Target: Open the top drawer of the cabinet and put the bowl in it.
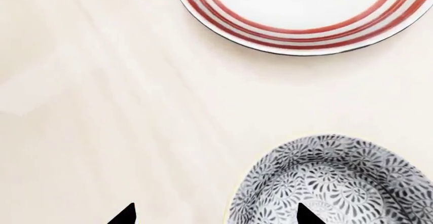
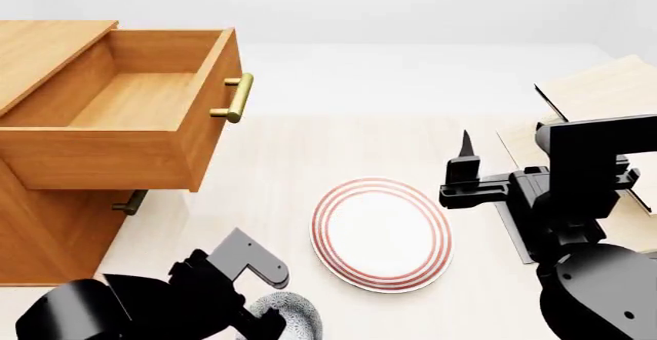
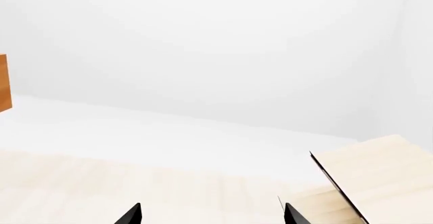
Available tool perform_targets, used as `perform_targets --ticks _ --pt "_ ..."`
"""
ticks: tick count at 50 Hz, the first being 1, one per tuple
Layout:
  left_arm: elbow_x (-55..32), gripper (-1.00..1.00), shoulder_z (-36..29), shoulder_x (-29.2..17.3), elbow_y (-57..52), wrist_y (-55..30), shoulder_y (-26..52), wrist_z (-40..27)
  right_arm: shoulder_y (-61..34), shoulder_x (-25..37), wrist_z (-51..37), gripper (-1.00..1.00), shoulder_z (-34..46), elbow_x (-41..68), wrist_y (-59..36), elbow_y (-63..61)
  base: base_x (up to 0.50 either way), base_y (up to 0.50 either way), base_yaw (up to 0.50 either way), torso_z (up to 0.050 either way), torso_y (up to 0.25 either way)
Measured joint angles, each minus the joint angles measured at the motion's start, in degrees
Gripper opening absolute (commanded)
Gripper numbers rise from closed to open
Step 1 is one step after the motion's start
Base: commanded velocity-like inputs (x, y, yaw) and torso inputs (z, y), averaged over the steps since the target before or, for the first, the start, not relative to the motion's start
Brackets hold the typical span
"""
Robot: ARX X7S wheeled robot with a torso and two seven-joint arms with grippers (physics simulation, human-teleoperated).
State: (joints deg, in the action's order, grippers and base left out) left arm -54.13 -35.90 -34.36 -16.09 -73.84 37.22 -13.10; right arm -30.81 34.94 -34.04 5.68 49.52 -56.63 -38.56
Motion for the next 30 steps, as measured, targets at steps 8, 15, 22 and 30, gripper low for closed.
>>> perform_targets --ticks 8,15,22,30 --pt "0.96 1.00 -1.27 0.30 1.51 1.21 -0.23 0.83 -0.17 0.02 -0.09 1.00 0.25 0.03 -0.01 0.16 0.00 0.00 0.00 0.000 0.000" --pt "1.75 1.00 -2.32 0.63 2.73 2.31 -0.54 1.52 -0.26 0.04 -0.07 1.00 0.50 -0.08 0.12 0.39 0.00 0.00 0.00 0.000 0.000" --pt "2.65 1.00 -3.41 1.01 4.16 3.60 -0.87 2.34 -0.21 0.03 0.11 1.00 0.89 -0.38 0.46 0.82 0.00 0.00 0.00 0.000 0.000" --pt "3.62 1.00 -4.54 1.48 5.99 5.00 -1.15 3.30 -0.13 -0.01 0.43 1.00 1.43 -0.92 1.02 1.51 0.00 0.00 0.00 0.000 0.000"
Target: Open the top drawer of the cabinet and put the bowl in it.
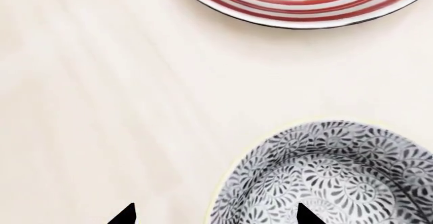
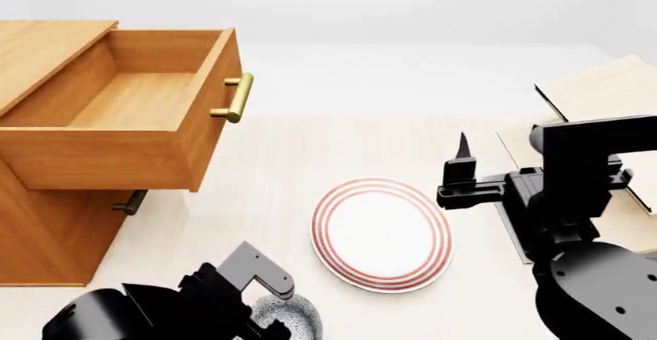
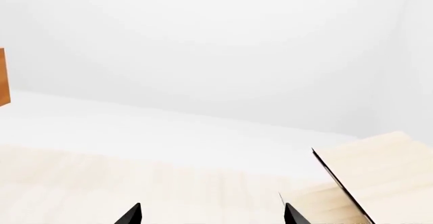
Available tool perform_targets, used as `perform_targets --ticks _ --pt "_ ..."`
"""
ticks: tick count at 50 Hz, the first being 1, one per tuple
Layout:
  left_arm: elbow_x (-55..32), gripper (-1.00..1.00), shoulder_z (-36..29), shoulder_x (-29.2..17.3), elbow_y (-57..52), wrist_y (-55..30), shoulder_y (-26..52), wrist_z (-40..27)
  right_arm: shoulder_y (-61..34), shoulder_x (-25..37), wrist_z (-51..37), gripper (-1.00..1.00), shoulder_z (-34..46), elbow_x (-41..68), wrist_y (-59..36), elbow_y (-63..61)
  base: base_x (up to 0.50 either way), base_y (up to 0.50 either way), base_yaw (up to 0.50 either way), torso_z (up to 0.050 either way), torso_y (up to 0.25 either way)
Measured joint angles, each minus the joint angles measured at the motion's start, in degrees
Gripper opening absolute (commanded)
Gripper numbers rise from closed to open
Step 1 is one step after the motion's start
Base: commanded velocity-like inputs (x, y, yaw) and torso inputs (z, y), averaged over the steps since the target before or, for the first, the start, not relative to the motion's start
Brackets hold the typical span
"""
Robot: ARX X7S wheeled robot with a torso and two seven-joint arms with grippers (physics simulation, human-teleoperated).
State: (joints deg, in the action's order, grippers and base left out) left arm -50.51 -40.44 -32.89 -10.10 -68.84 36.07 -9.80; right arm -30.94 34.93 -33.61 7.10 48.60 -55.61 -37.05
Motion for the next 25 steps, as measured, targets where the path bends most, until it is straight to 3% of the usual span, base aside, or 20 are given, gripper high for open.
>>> perform_targets --ticks 25 --pt "0.90 1.00 -1.92 0.99 3.80 2.90 -0.55 1.58 0.13 -0.14 0.36 1.00 1.14 -0.82 0.99 1.25 0.00 0.00 0.00 0.000 0.000"
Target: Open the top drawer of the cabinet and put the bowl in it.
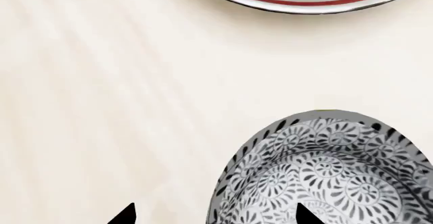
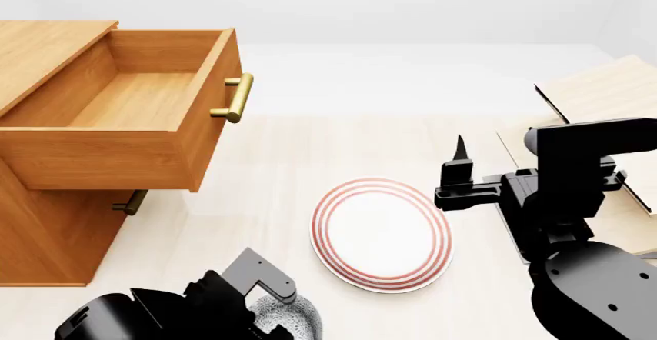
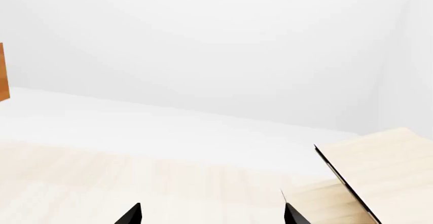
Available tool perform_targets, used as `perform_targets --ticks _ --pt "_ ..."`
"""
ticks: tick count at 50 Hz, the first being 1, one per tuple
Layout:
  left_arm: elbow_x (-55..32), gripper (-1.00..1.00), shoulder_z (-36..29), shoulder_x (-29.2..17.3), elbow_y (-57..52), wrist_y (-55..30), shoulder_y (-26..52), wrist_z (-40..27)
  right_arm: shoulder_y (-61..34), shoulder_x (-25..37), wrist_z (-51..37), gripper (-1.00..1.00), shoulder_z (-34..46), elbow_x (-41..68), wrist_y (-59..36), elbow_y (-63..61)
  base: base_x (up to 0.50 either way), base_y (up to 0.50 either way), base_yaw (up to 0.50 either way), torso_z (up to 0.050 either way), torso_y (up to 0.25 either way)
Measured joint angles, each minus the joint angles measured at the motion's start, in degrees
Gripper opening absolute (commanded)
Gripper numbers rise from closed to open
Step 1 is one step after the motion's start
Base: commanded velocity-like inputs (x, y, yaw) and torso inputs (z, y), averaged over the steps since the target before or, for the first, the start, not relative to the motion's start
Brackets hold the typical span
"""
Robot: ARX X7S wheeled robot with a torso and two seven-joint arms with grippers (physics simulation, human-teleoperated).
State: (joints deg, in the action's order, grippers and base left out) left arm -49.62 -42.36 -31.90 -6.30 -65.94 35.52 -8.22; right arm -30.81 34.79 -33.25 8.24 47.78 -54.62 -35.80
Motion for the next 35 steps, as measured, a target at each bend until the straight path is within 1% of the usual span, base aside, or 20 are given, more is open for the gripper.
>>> perform_targets --ticks 1,2,12,35 --pt "-0.09 1.00 -0.04 -0.02 0.07 0.08 0.02 0.01 0.02 0.00 0.01 1.00 0.03 -0.02 0.05 0.04 0.00 0.00 0.00 0.000 0.000" --pt "-0.17 -1.00 -0.08 -0.04 0.14 0.16 0.05 0.02 0.05 0.00 0.03 1.00 0.05 -0.05 0.10 0.08 0.00 0.00 0.00 0.000 0.000" --pt "-1.70 -1.00 0.20 0.45 -0.08 0.93 0.18 0.80 0.12 0.00 0.01 1.00 0.26 -0.10 0.33 0.25 0.00 0.00 0.00 0.000 0.000" --pt "-3.62 -1.00 0.75 -0.01 -0.37 1.13 0.18 -0.65 0.04 0.09 -0.15 1.00 0.51 0.05 0.61 0.37 0.00 0.00 0.00 0.000 0.000"
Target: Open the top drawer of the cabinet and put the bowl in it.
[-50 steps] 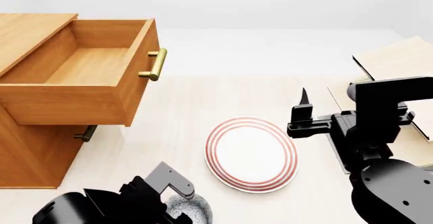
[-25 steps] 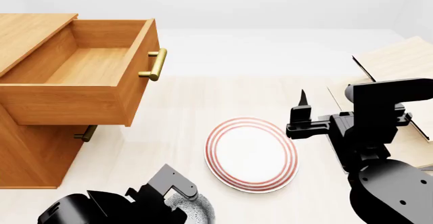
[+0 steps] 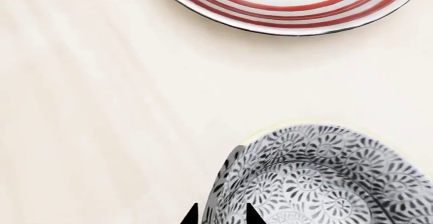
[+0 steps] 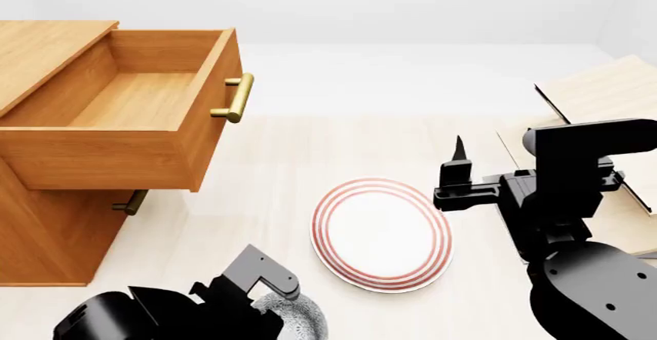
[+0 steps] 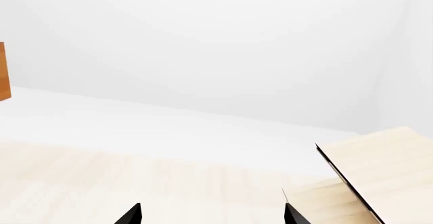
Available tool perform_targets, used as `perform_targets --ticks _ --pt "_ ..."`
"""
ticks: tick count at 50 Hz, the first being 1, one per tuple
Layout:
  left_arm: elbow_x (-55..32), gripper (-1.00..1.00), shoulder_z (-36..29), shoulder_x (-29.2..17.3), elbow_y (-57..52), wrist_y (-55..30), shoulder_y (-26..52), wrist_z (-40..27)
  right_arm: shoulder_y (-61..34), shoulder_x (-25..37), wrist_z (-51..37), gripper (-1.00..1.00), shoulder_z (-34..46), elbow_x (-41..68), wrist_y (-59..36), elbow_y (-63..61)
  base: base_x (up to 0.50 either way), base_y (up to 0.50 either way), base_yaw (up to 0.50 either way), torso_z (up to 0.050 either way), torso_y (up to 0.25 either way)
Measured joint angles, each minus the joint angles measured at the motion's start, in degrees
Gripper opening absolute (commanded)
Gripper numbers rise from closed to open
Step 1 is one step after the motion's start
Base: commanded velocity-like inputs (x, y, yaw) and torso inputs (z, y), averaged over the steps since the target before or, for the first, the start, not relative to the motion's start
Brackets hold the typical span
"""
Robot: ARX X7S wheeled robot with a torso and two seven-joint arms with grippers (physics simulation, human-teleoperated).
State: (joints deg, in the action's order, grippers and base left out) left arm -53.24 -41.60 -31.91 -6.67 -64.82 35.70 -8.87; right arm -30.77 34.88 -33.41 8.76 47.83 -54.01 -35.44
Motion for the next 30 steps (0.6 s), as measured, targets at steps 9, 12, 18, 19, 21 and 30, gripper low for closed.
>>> perform_targets --ticks 9,12,18,19,21,30 --pt "-0.60 -1.00 0.95 -0.30 -2.07 0.31 -0.59 -0.81 0.05 0.07 -0.17 1.00 -0.09 0.15 0.12 -0.18 0.00 0.00 0.00 0.000 0.000" --pt "-0.75 -1.00 1.69 -0.47 -3.32 -0.09 -0.59 -1.57 0.11 0.09 -0.22 1.00 -0.15 0.19 0.21 -0.25 0.00 0.00 0.00 0.000 0.000" --pt "-1.00 -1.00 3.24 -1.04 -6.18 -1.23 -0.17 -3.34 0.37 0.14 -0.31 1.00 -0.32 0.30 0.46 -0.41 0.00 0.00 0.00 0.000 0.000" --pt "-1.09 -1.00 3.51 -1.15 -6.68 -1.46 -0.11 -3.67 0.40 0.16 -0.34 1.00 -0.37 0.34 0.47 -0.47 0.00 0.00 0.00 0.000 0.000" --pt "-1.41 -1.00 4.02 -1.34 -7.74 -1.91 0.01 -4.31 0.44 0.20 -0.42 1.00 -0.48 0.45 0.49 -0.59 0.00 0.00 0.00 0.000 0.000" --pt "-3.90 -1.00 6.12 -2.02 -12.74 -4.33 0.50 -7.33 0.58 0.40 -0.94 1.00 -1.11 1.18 0.34 -1.36 0.00 0.00 0.00 0.000 0.000"
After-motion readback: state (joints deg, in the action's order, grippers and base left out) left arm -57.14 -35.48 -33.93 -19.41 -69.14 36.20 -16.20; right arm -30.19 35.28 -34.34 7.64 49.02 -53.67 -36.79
